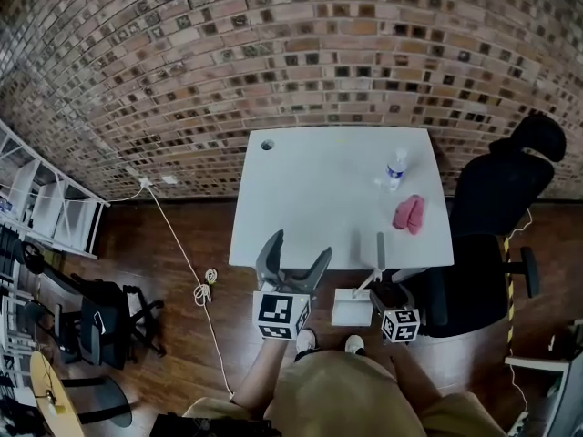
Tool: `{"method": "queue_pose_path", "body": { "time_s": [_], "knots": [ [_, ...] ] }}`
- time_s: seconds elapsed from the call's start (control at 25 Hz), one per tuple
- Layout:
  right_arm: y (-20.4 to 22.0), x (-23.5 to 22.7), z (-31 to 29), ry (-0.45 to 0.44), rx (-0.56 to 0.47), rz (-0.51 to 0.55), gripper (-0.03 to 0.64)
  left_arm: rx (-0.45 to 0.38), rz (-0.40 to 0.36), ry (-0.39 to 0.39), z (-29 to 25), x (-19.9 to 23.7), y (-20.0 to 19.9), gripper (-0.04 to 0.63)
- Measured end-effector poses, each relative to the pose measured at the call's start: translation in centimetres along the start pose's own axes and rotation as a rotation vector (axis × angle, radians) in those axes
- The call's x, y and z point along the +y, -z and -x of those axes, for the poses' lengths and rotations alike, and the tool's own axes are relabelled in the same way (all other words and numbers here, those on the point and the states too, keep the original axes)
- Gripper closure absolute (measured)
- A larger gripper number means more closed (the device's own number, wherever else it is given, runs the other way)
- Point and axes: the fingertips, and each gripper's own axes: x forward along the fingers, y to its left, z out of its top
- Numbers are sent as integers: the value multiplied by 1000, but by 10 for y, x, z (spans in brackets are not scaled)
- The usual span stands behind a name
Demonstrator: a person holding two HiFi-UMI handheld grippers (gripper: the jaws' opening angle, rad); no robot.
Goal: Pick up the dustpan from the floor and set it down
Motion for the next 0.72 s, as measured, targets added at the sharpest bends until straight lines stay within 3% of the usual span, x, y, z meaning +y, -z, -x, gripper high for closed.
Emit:
{"method": "queue_pose_path", "body": {
  "time_s": [0.24, 0.56, 0.72],
  "knots": [
    [-7, -5, -29, 12, 19, 24, 273, 27, 21, -25, 2, 9, 9, 173],
    [-24, -3, -59, 0, 2, 65, 359, 65, 1, -54, 8, 13, 21, 172],
    [-35, -8, -75, 19, 5, 95, 371, 82, -5, -84, 15, 21, 29, 170]
  ]
}}
